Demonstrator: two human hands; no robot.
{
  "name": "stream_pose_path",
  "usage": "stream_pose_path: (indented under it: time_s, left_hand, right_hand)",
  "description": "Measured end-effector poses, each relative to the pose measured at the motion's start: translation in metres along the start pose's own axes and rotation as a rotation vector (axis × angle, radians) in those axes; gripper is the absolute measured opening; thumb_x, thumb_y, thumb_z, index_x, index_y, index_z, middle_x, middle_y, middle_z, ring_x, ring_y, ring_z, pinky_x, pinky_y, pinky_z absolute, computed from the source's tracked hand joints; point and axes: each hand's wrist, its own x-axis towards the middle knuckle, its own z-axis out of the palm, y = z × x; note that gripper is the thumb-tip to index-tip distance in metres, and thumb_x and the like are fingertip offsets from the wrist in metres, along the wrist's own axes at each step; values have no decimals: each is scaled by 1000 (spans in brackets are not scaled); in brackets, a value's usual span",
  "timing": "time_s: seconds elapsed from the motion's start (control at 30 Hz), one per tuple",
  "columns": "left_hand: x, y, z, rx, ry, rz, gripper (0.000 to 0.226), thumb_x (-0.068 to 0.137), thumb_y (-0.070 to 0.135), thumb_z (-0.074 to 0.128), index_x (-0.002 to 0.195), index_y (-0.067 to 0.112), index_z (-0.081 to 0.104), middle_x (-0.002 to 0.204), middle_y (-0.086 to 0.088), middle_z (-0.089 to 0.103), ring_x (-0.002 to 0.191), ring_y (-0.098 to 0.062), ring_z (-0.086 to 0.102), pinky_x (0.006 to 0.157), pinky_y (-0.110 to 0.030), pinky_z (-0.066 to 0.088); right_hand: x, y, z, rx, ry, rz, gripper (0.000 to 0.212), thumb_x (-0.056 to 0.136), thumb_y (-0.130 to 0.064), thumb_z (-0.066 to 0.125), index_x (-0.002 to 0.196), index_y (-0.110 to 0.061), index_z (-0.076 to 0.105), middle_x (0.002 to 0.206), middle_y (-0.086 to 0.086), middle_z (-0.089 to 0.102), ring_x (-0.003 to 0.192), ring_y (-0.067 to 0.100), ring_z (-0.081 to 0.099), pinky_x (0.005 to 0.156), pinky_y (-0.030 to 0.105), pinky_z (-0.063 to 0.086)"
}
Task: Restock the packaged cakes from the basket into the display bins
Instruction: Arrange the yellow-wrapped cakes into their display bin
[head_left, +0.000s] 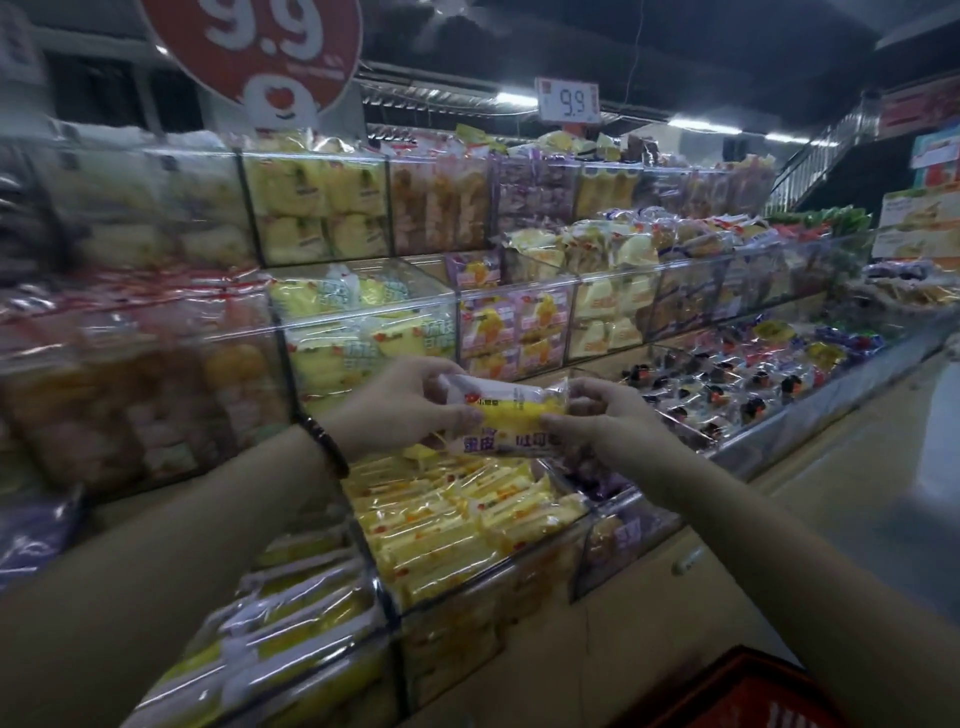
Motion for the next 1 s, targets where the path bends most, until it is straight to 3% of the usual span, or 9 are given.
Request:
stream_pose_path:
  time_s: [0.1, 0.2, 0.33, 0.47, 0.63, 0.73, 0.8, 0.9, 1.0]
  left_hand:
    - [-16, -12, -34, -9, 72, -19, 36, 90, 19, 79, 124, 13, 69, 99, -13, 78, 93, -31, 77, 84, -53, 64]
    - [-29, -22, -56, -12, 151, -54, 43, 90, 18, 80, 131, 11, 67, 96, -11, 78, 90, -28, 78, 78, -41, 66]
    - [-45, -29, -78, 25, 168, -87, 34, 95, 19, 74, 128, 11, 68, 96, -9, 78, 90, -26, 77, 81, -45, 65]
    - [-70, -35, -97, 58, 190, -137, 27, 99, 18, 69, 124, 11, 69, 100, -13, 77, 81, -20, 75, 66, -26, 64]
    - [-102, -62, -115, 19, 271, -229, 26, 96, 16, 73, 121, 15, 68, 102, -10, 76, 83, -20, 79, 74, -42, 66]
    - [-124, -74, -124, 28, 277, -276, 25, 96, 16, 72, 121, 17, 68, 105, -9, 77, 88, -21, 79, 80, -45, 66]
    - [-135, -81, -128, 35, 275, -301, 24, 97, 16, 71, 121, 17, 68, 106, -8, 76, 88, -20, 79, 79, -43, 66]
    - [-148, -91, -132, 64, 251, -330, 22, 97, 16, 70, 119, 18, 69, 106, -6, 76, 84, -16, 78, 68, -29, 63]
    - [-155, -99, -133, 60, 264, -331, 18, 97, 14, 70, 115, 16, 71, 102, -10, 77, 81, -19, 79, 66, -30, 64]
  right_hand:
    - [14, -12, 33, 22, -31, -41, 25, 93, -11, 76, 116, -7, 67, 104, 19, 77, 76, 36, 71, 60, 40, 56]
    - [26, -21, 63, 44, -36, -76, 21, 95, -9, 74, 114, -6, 66, 103, 18, 78, 75, 26, 74, 55, 32, 57]
    - [34, -26, 91, 38, -41, -76, 27, 94, -14, 76, 118, -11, 65, 105, 13, 78, 87, 32, 77, 65, 38, 61]
    - [39, -30, 118, 22, -97, -86, 33, 92, -16, 79, 121, -10, 65, 102, 15, 78, 74, 26, 74, 59, 33, 59]
    - [36, -37, 159, 41, -191, -44, 28, 94, -9, 75, 119, -6, 64, 100, 19, 76, 65, 23, 66, 55, 35, 60]
    - [35, -34, 182, -5, -227, -41, 33, 92, -13, 78, 122, -8, 63, 100, 16, 75, 62, 18, 65, 54, 32, 57]
    - [34, -33, 194, -39, -267, -43, 40, 90, -17, 81, 126, -15, 62, 102, 12, 75, 64, 15, 65, 54, 29, 53]
    - [32, -37, 208, -133, -360, -58, 39, 89, -28, 82, 123, -24, 66, 104, 8, 75, 73, 16, 68, 57, 28, 50]
    - [32, -43, 223, -286, -408, -123, 34, 89, -33, 82, 120, -25, 70, 101, -1, 72, 80, 10, 71, 65, 26, 52]
